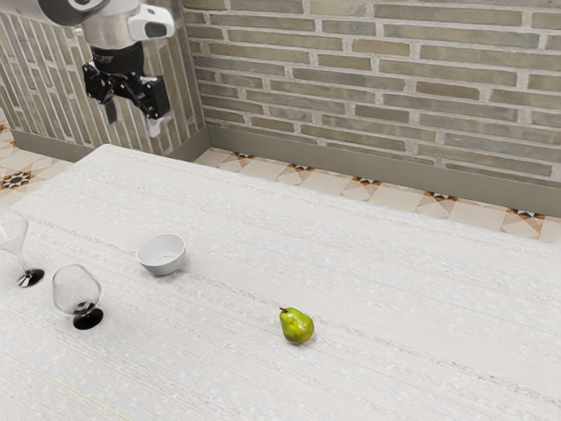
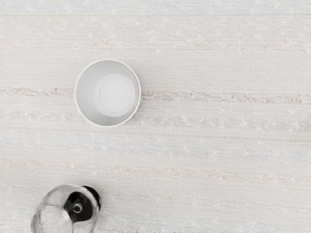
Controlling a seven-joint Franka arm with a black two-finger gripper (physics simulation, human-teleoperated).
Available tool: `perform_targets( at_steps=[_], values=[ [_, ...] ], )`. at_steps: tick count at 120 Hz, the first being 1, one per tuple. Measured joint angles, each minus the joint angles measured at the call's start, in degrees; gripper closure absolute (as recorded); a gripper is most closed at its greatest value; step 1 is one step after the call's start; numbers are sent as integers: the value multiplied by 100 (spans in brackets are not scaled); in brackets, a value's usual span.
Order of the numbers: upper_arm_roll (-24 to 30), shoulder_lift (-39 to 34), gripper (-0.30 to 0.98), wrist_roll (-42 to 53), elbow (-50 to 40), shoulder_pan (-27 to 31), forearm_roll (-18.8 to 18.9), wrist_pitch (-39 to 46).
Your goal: Place the pear in the bowl.
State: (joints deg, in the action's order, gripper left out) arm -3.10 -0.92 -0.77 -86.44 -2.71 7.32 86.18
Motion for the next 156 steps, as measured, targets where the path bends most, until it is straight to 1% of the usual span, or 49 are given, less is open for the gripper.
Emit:
perform_targets(
  at_steps=[24,32,38,52,60,73,83,98,126,141,156],
  values=[
    [43,34,0,-25,-14,293,60,-58],
    [50,332,0,-28,-27,409,28,-68],
    [102,689,0,-51,-23,445,-22,-73],
    [282,1303,0,-97,-7,-60,-355,-6],
    [413,1518,0,-118,-33,-105,-505,136],
    [739,1885,0,-142,-90,-208,-617,336],
    [958,2048,0,-151,-322,-410,-661,549],
    [1038,2088,0,-171,-779,-819,-697,1051],
    [1306,2119,0,-275,-1542,-1226,-692,2129],
    [1319,2126,0,-412,-1737,-1295,-680,2528],
    [1310,2275,0,-500,-1716,-1186,-596,2799]
  ],
)
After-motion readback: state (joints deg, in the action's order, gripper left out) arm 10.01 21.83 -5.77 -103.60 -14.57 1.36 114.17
